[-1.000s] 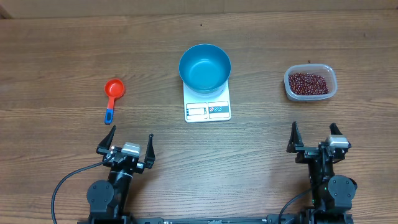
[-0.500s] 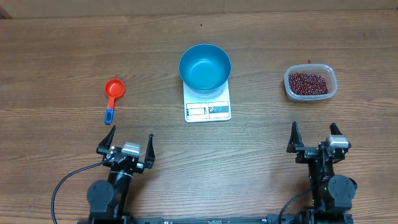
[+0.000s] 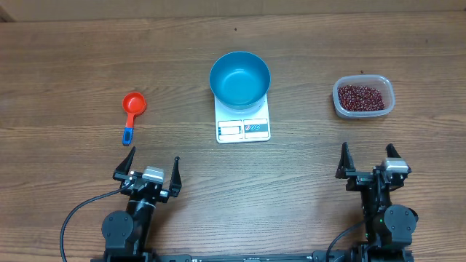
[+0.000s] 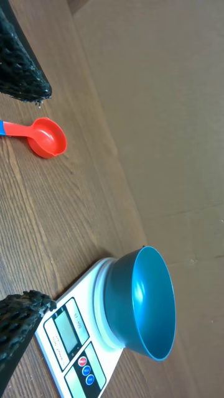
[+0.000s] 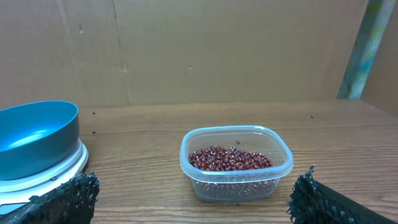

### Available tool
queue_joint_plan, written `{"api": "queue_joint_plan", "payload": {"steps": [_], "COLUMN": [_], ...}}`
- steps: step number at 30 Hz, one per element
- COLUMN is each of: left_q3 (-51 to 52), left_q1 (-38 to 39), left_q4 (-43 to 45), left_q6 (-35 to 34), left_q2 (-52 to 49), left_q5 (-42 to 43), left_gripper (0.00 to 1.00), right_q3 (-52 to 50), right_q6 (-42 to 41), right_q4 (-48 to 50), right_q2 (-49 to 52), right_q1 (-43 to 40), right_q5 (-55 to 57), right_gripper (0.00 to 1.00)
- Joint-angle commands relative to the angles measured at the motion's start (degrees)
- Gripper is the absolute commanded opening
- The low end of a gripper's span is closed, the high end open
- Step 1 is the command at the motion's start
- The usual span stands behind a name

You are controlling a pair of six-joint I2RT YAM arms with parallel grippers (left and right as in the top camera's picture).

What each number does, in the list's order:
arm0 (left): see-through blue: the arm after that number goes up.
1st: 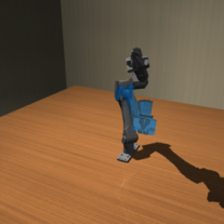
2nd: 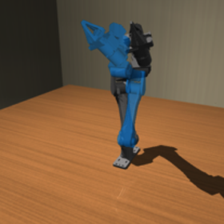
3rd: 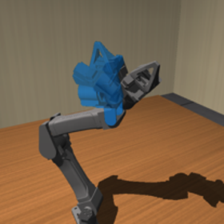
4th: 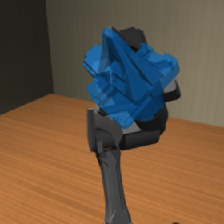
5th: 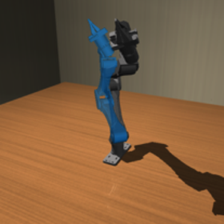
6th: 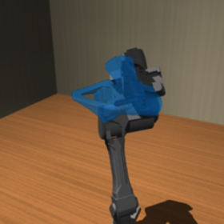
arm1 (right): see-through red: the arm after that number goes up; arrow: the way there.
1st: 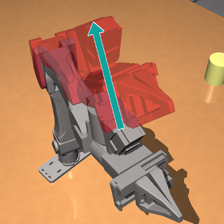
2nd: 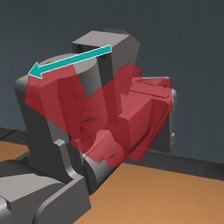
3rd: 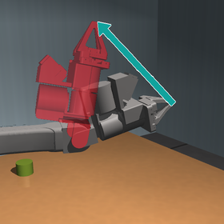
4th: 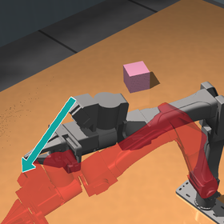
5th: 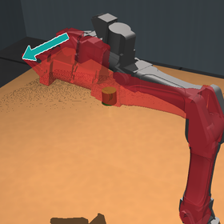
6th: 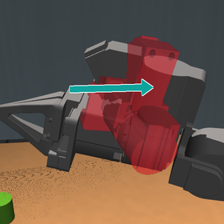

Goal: Scoop item into bowl and weigh 150g on scale

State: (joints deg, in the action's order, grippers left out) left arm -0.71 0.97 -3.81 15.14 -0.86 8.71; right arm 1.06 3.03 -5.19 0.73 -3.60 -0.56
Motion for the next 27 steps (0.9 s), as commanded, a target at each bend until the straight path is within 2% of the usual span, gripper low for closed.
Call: {"api": "queue_joint_plan", "payload": {"steps": [1,19,27], "left_q3": [0.44,0.09,-4.22], "left_q1": [-0.2,-0.22,-0.22], "left_q4": [0.11,1.11,0.83], "left_q6": [-0.55,-0.57,-0.57], "left_q2": [0.61,0.61,0.55], "left_q5": [-0.33,-1.25,-1.68], "left_gripper": [0.99,0.99,1.0], "right_q3": [-0.61,-0.61,-0.61], "right_q6": [0.04,0.04,0.04], "right_q4": [0.42,0.42,0.42], "right_q2": [-0.57,-0.57,-0.57], "right_q1": [0.48,0.48,0.48], "right_q5": [0.5,0.5,0.5], "right_gripper": [1.0,1.0,1.0]}}
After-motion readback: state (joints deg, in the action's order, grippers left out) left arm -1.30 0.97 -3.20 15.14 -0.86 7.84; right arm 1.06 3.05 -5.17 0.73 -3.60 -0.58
